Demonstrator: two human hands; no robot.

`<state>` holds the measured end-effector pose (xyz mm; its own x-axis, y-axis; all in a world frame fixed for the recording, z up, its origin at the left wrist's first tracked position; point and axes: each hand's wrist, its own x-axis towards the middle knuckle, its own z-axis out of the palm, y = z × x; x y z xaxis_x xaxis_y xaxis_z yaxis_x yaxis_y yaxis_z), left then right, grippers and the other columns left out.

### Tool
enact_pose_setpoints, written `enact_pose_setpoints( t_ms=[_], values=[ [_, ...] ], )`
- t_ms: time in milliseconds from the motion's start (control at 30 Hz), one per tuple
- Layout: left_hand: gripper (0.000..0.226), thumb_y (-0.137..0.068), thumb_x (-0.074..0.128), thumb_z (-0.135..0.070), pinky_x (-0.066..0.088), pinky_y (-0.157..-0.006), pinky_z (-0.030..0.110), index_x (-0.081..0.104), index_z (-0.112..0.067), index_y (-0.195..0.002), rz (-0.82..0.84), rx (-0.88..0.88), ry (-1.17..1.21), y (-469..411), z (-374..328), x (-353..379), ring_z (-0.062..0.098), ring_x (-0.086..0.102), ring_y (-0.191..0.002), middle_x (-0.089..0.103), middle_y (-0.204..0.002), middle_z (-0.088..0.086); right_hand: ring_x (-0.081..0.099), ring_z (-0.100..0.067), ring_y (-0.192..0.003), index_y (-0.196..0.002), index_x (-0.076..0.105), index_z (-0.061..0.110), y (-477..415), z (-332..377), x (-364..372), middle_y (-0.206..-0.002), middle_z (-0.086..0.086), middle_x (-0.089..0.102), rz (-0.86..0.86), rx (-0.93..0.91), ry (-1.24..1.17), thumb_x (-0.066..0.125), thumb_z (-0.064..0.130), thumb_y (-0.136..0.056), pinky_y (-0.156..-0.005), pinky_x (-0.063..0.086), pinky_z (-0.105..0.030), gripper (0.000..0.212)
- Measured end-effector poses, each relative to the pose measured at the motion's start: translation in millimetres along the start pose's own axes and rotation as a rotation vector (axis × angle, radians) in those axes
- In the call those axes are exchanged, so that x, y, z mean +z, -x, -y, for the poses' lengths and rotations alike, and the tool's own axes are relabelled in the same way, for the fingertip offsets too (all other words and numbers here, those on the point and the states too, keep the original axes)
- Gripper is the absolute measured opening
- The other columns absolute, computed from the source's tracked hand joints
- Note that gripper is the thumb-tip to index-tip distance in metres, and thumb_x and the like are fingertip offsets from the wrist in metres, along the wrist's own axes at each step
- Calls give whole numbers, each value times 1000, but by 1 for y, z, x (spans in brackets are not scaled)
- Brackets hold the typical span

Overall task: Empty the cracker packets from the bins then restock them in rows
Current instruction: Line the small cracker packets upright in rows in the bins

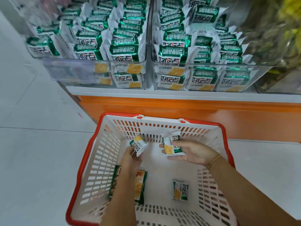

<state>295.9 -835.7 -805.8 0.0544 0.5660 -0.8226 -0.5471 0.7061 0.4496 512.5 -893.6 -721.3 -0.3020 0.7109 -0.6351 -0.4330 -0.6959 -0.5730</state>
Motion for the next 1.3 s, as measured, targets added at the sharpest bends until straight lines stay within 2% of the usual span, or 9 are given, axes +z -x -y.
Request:
enact_pose_setpoints(
  t_ms=[233,467,567,667,767,933,1033,1167,1300],
  values=[
    [29,-98,48,-26,58,-67,28,60,-11,-119,280,59,-135,48,-12,17,21,68,-95,71,-106,11,64,-9,-89,-127,55,12,57,68,32,-121,-6,62,-137,-100,931,71,10,-85,-68,51,-12,45],
    [22,-101,42,-25,56,-63,26,63,-20,-104,472,241,-642,118,-31,57,14,71,-80,75,-89,1,53,-1,-63,-98,70,15,97,98,87,-71,16,64,-95,-275,1378,82,32,-73,-57,39,-21,32],
    [24,-98,49,-28,55,-64,27,68,-14,-100,552,339,-763,146,-39,70,16,70,-79,74,-90,6,53,-8,-92,-89,71,25,101,100,94,-99,9,58,-101,-322,1535,81,40,-71,-78,46,-28,25],
    [36,-93,54,-39,57,-67,29,69,-8,-103,580,441,-874,169,-48,75,19,71,-79,74,-90,8,50,-11,-106,-94,69,26,107,102,96,-114,5,54,-119,-347,1543,80,44,-71,-92,45,-36,30],
    [46,-90,51,-45,55,-62,24,69,-4,-100,623,519,-956,190,-58,78,18,69,-73,74,-85,9,60,-14,-97,-92,66,22,117,105,103,-105,5,63,-86,-360,1485,80,41,-72,-87,51,-39,30],
    [72,-74,52,-72,56,-84,31,59,-20,-125,734,560,-911,210,-79,71,17,67,-101,72,-107,3,70,-25,-85,-97,57,9,132,114,110,-93,1,73,-100,-399,1362,81,34,-72,-77,57,-44,43],
    [73,-70,73,-45,55,-83,26,50,-18,-134,786,548,-861,220,-88,73,14,67,-99,72,-104,-1,67,-7,-67,-97,49,10,139,120,112,-75,18,68,-97,-454,1247,80,24,-75,-55,50,-24,41],
    [63,-66,85,-19,55,-88,37,59,-31,-122,743,682,-909,235,-100,89,29,63,-102,70,-110,6,69,-17,-95,-114,51,30,151,131,120,-101,4,70,-147,-503,1203,82,41,-63,-83,57,-40,61],
    [49,-77,77,-20,51,-75,12,60,-28,-122,766,868,-892,260,-117,120,1,66,-95,69,-104,-13,55,-24,-65,-110,64,41,180,159,127,-77,-9,59,-233,-588,1260,79,56,-61,-59,47,-30,54]
  ],
)
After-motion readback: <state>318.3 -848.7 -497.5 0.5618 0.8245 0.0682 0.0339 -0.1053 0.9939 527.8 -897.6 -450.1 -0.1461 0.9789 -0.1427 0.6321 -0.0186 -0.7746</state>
